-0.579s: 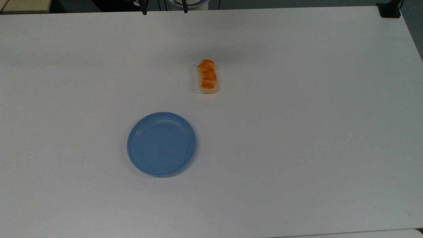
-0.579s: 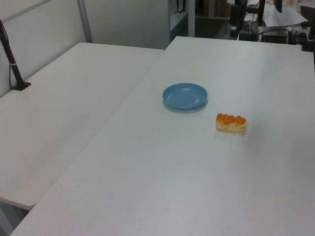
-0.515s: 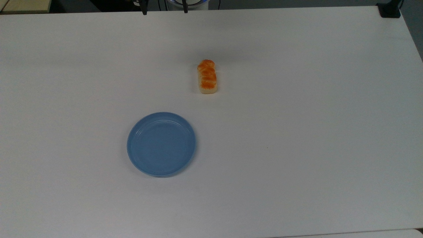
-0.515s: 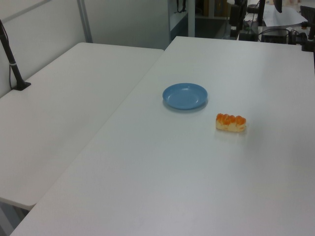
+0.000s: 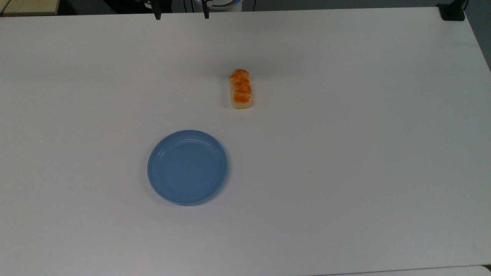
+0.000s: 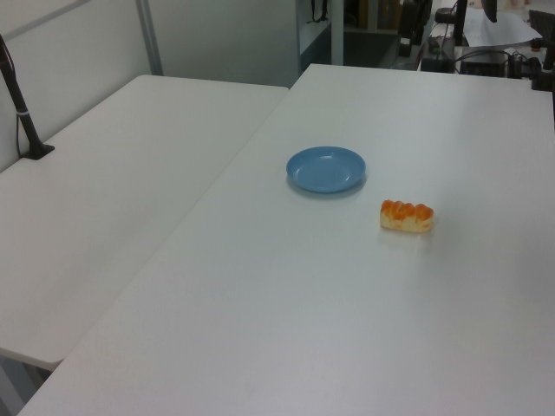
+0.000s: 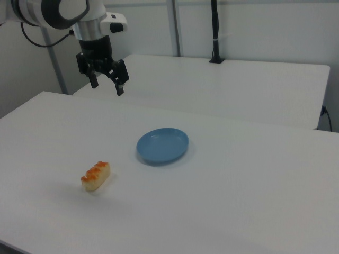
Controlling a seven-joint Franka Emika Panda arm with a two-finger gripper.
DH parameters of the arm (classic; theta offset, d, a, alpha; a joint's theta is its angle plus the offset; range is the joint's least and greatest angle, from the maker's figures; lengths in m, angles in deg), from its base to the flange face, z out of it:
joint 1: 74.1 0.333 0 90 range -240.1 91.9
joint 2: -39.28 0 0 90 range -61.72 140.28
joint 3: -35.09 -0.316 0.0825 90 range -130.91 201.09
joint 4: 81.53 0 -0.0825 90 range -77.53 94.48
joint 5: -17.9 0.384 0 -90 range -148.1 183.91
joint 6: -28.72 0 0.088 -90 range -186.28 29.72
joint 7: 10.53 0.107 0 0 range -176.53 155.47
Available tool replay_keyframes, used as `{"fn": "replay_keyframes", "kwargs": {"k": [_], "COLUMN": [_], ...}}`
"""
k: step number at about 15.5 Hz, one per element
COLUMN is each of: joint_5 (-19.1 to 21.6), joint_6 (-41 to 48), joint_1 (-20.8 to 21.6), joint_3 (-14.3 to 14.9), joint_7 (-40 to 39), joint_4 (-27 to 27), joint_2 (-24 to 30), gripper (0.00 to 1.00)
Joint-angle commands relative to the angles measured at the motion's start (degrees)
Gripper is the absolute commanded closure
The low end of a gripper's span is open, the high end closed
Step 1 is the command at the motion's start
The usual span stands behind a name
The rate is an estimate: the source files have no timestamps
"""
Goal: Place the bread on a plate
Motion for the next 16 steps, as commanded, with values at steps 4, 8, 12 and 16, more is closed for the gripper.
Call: {"fn": "replay_keyframes", "kwargs": {"k": [4,8,12,16], "joint_5": [-0.1,-0.1,-0.3,-0.3], "joint_6": [-1.2,-1.0,-0.9,-0.7], "joint_1": [1.5,1.2,1.0,1.0], "joint_3": [0.8,0.7,-0.8,-1.1], "joint_7": [-0.2,-0.7,-0.7,-0.6], "joint_4": [1.5,1.6,3.2,3.4], "joint_2": [1.1,1.2,1.6,1.5], "gripper": [0.00,0.00,0.00,0.00]}}
